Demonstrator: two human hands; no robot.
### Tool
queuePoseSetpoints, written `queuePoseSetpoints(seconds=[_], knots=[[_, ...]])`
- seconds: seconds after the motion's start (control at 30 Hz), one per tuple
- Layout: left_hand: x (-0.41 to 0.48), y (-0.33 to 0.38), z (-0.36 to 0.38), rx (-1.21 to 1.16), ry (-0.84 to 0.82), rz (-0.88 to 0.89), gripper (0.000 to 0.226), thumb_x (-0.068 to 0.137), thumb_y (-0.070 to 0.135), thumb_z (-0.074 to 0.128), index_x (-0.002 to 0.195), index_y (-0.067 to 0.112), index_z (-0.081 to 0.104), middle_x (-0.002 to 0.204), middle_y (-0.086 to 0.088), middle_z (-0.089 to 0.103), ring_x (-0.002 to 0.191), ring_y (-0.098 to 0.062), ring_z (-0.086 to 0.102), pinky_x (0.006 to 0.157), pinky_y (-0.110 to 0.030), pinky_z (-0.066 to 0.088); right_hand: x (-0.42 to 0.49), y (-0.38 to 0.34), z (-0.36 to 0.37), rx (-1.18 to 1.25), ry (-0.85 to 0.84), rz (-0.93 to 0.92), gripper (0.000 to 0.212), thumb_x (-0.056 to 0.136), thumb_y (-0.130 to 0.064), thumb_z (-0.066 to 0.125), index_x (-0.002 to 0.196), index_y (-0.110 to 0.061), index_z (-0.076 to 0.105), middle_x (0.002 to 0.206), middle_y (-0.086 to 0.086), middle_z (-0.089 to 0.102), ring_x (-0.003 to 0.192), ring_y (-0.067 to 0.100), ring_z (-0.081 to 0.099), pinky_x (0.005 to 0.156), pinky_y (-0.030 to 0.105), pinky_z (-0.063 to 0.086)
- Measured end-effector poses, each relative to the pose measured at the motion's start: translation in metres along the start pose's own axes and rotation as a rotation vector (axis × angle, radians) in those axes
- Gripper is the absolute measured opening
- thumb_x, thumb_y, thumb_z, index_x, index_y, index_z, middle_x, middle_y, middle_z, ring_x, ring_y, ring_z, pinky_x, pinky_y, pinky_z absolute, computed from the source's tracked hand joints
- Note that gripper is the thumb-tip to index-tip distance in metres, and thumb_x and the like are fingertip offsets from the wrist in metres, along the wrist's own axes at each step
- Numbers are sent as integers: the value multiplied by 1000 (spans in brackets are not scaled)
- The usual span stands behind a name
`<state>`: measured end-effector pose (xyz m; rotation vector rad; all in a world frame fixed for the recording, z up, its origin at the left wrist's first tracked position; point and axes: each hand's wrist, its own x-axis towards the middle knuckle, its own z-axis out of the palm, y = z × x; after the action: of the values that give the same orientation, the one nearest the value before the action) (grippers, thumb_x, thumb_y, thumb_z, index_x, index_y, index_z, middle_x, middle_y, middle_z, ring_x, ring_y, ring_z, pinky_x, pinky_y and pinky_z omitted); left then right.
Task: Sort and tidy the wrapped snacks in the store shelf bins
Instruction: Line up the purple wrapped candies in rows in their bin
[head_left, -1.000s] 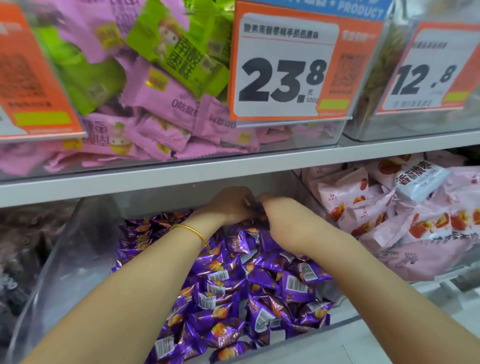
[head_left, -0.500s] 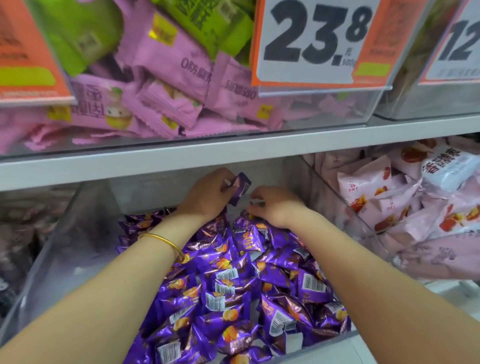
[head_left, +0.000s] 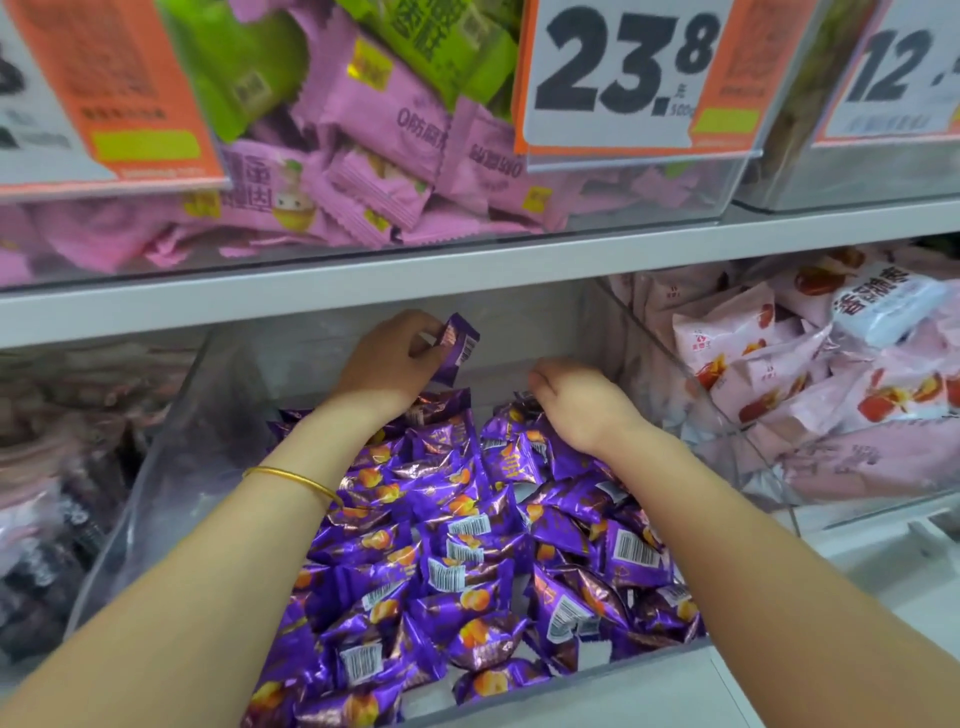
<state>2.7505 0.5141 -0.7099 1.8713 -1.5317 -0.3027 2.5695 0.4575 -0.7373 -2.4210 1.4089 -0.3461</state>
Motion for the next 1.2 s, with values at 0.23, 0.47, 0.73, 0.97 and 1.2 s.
queuePoseSetpoints(seconds=[0.23,0.47,0.73,0.97,1.2], knots=[[-16,-5,-2,12,-58,-21,23,92,23,55,115,19,59,101,0,62,90,-16,57,75,-25,40,-21,0,-5,77,2,1,31,99,-23,37,108,-3,59,115,19,61,109,34,55,91,40,44],[5,-3,-8,26,-109,45,21,90,21,58,110,18,63,97,-3,67,85,-18,61,70,-25,42,-5,-4,-10,-98,-86,-39,30,96,-22,43,122,-14,58,126,13,58,114,32,53,94,37,45],[20,9,17,124,-178,141,20,87,18,61,107,13,62,105,-6,67,97,-22,61,85,-35,48,8,-18,-8,-242,-368,-92,36,90,-42,44,125,-36,54,138,-5,50,123,22,47,102,37,41],[14,5,37,259,-198,178,16,88,23,57,103,19,58,106,-5,66,100,-27,59,83,-37,47,-10,-17,-23,-133,-441,-7,32,85,-38,51,104,-18,67,114,3,64,106,22,57,97,37,45],[11,5,51,478,-193,287,17,91,27,50,104,20,58,105,-10,64,99,-32,57,73,-31,41,-22,-19,-30,-92,-470,2,29,87,-32,52,99,-10,67,107,10,65,102,25,58,92,34,47]])
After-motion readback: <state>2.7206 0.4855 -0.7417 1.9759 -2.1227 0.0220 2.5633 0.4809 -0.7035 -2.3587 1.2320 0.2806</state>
